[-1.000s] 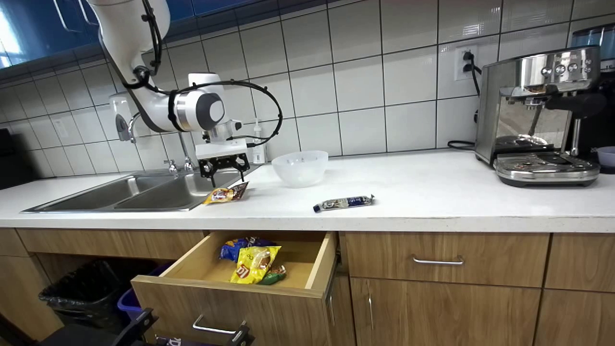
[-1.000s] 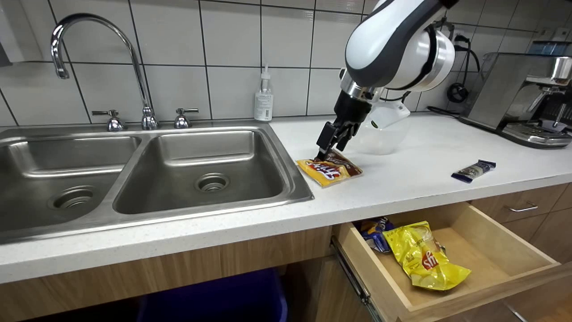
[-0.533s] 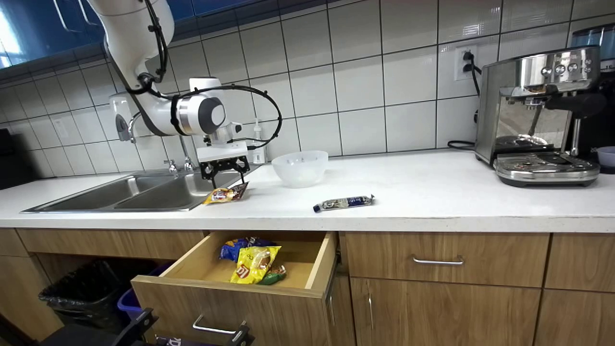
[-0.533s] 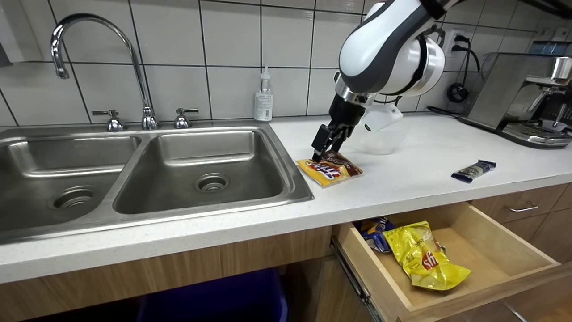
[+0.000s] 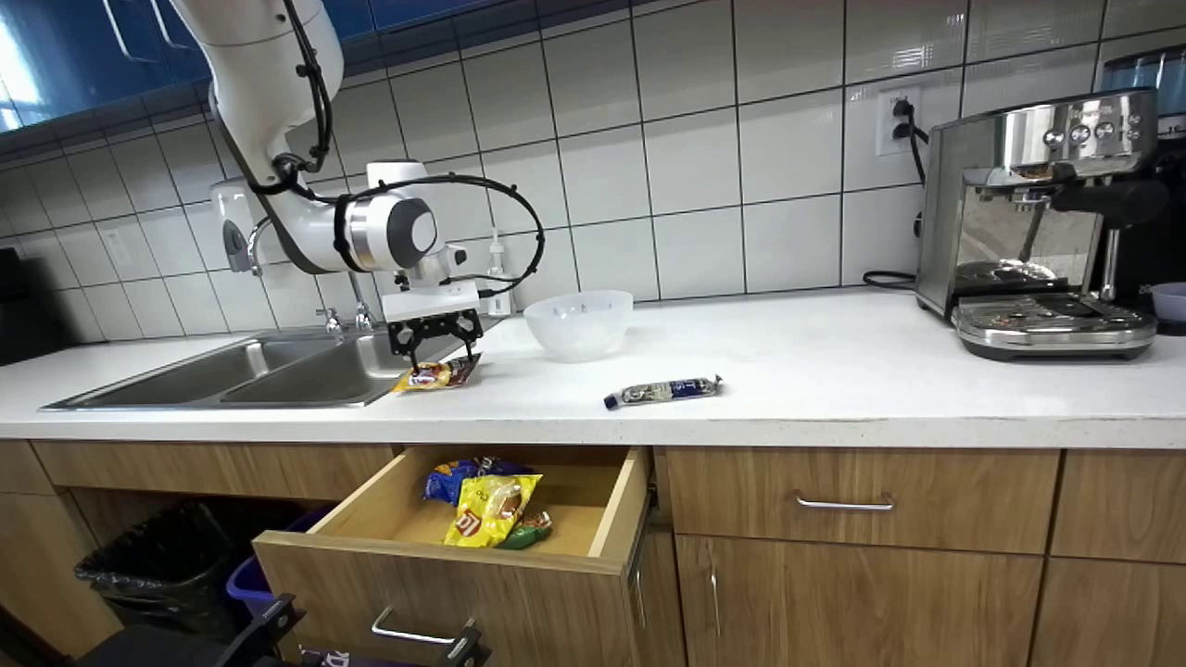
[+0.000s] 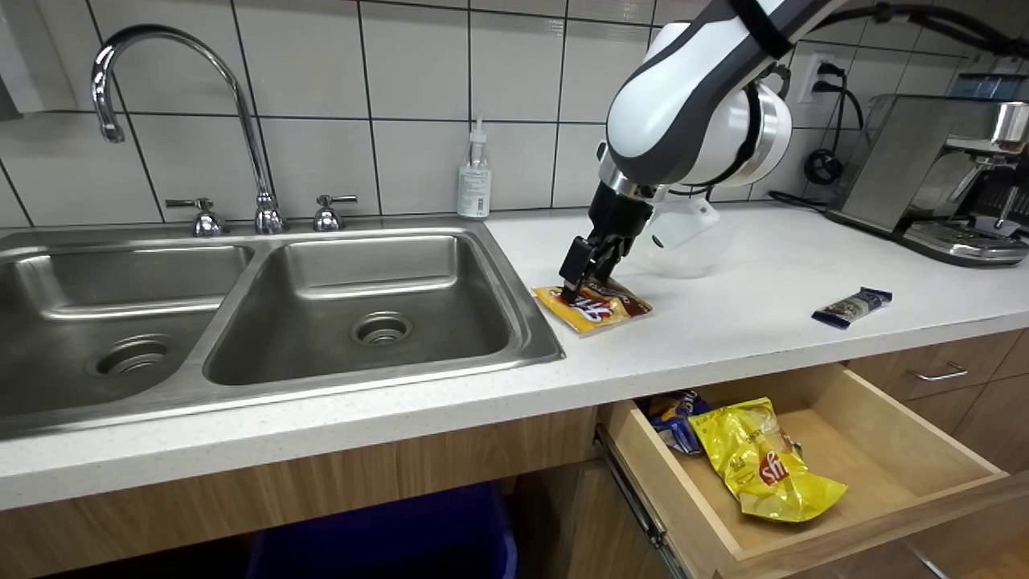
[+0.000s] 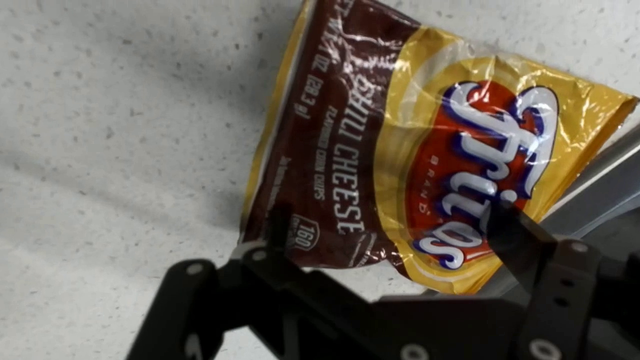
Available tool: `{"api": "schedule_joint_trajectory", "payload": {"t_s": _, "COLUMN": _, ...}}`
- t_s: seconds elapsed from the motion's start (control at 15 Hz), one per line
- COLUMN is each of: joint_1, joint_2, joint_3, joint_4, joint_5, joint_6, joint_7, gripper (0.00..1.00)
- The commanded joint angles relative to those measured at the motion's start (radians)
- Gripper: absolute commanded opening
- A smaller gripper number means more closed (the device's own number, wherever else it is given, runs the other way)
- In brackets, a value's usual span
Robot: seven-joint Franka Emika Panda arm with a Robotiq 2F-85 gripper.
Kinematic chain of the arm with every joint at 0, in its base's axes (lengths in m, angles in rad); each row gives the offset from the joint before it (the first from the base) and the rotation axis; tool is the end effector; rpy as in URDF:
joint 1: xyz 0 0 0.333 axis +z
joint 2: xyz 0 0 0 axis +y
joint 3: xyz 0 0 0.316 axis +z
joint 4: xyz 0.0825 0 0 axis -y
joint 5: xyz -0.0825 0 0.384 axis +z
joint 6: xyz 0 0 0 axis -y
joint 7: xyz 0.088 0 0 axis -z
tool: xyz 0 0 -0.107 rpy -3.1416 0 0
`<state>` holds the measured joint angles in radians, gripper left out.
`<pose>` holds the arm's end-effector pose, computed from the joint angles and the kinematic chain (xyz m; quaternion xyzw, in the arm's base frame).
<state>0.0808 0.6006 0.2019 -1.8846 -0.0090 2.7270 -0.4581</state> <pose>0.6351 0.1748 0.2175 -0.9306 -0.3395 -0.1303 0.0406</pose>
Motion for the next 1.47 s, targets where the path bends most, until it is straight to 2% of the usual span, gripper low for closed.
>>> {"api": "schedule_joint_trajectory", "payload": {"t_s": 0.0, "joint_1": 0.001, "joint_2": 0.016, "joint_3": 0.000, "joint_4": 0.021, "joint_5": -0.035, "joint_6": 0.003, "joint_7": 0.040, "gripper": 1.00}}
{"api": "schedule_joint_trajectory", "payload": {"t_s": 1.4, "joint_1": -0.016, "joint_2": -0.079, "joint_3": -0.017, "joint_4": -0.117, "joint_5": -0.073, "joint_6": -0.013, "joint_7": 0.029, "gripper": 1.00}}
